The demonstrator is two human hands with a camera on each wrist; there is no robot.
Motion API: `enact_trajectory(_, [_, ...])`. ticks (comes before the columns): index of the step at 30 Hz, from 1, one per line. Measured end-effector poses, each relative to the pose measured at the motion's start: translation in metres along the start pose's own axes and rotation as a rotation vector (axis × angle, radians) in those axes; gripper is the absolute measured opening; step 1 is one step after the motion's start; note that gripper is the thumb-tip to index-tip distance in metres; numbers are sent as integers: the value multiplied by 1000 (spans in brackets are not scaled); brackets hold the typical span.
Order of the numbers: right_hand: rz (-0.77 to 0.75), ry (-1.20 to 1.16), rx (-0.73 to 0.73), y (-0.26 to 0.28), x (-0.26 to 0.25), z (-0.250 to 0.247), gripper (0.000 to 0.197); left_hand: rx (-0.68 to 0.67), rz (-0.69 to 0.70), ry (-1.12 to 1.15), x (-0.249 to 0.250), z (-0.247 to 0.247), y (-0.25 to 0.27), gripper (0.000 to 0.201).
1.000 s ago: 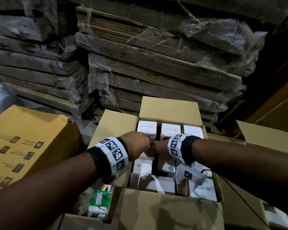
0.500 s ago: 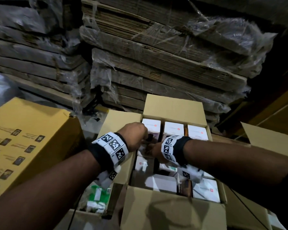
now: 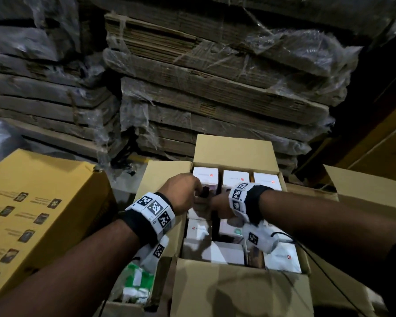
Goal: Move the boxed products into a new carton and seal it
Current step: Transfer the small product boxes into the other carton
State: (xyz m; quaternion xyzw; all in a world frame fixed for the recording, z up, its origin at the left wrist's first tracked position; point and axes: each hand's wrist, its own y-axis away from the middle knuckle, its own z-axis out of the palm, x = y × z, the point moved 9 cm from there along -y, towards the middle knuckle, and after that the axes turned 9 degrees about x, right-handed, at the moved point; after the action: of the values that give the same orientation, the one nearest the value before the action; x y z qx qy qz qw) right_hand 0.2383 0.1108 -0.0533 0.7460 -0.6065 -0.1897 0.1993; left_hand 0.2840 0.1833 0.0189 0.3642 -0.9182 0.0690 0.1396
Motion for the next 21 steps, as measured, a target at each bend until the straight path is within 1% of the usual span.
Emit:
enact_trajectory(2, [-32,-10,78,8,8,-8,19,9,-1,14,7,-5,0,30])
enact_trajectory(3, [7,-69,112,14,19,-14,18,24,-3,26,10,-9,0,27])
enact_trajectory(4, [78,-164,122,26,29,-21,19,40,1,38,15,-13,0,26])
enact_trajectory(5, [111,-279,153,42,35,-32,25,57,18,49,23,-18,-1,27])
enact_trajectory(6, [117,-362,184,61,39,-43,32,69,39,63,32,-21,-3,28])
enact_trajectory(7, [114,-418,249,84,45,-53,38,76,78,86,48,-23,-5,27])
enact_trajectory(9, [141,-498,353,122,58,-67,40,83,138,155,76,-29,-9,27])
enact_trajectory(11, [223,-557,449,163,79,-68,38,75,203,238,113,-31,-14,25])
enact_trajectory(14, [318,-624,553,226,106,-57,39,45,310,358,172,-28,-20,23])
enact_trajectory(17, [459,-712,657,293,143,-31,40,11,409,382,232,-13,-21,22])
enact_trajectory(19, [534,-759,689,330,165,-8,38,-30,438,390,262,1,-19,24])
enact_trajectory(21, [613,-751,681,363,187,19,35,-64,470,386,294,18,-14,24])
